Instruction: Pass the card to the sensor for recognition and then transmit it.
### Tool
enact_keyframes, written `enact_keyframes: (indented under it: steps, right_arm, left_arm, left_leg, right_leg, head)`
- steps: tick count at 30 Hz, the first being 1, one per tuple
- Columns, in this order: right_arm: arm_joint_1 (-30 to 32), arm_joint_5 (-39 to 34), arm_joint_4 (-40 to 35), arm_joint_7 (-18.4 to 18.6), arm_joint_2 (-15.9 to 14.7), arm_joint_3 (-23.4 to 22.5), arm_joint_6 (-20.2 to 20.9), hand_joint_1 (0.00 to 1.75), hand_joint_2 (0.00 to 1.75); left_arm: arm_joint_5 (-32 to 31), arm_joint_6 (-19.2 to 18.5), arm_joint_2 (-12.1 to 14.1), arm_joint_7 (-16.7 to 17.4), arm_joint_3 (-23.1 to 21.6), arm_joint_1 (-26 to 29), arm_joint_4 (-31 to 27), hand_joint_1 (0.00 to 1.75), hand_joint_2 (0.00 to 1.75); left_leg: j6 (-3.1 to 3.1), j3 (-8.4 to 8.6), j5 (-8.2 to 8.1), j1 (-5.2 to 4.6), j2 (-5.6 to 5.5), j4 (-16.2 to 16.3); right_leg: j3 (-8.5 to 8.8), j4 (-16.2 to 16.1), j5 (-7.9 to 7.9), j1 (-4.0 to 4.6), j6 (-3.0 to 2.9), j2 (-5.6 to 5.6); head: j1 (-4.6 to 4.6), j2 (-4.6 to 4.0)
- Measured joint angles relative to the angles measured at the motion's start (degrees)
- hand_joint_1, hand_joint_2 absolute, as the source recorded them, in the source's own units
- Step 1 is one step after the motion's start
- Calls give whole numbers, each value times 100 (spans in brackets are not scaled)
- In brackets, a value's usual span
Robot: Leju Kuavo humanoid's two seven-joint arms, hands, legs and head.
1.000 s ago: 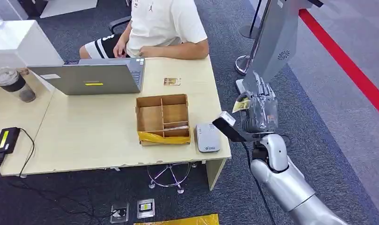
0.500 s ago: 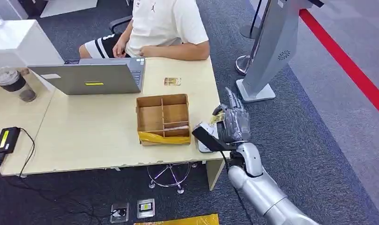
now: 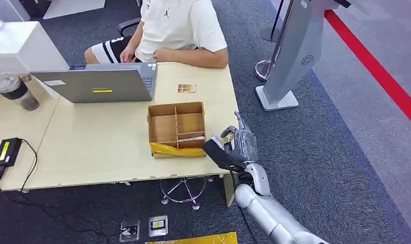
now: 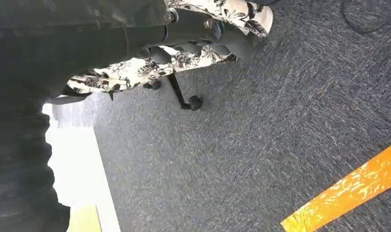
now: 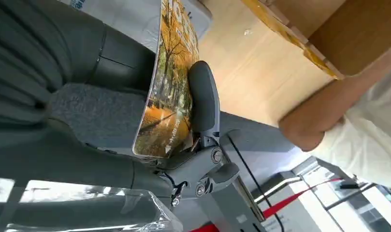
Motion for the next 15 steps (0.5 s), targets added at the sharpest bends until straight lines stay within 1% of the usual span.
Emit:
enact_keyframes:
  steps: [15]
  right_arm:
    - [-96, -92, 594, 254, -13, -39, -59, 175, 175]
  left_arm:
    - [-85, 50, -15, 18, 4, 14, 0, 0, 175]
  left_leg:
    - [0, 2, 0, 0, 1, 0]
  right_leg:
    - [-1, 0, 0, 0, 0, 1]
  head:
    - [0, 0]
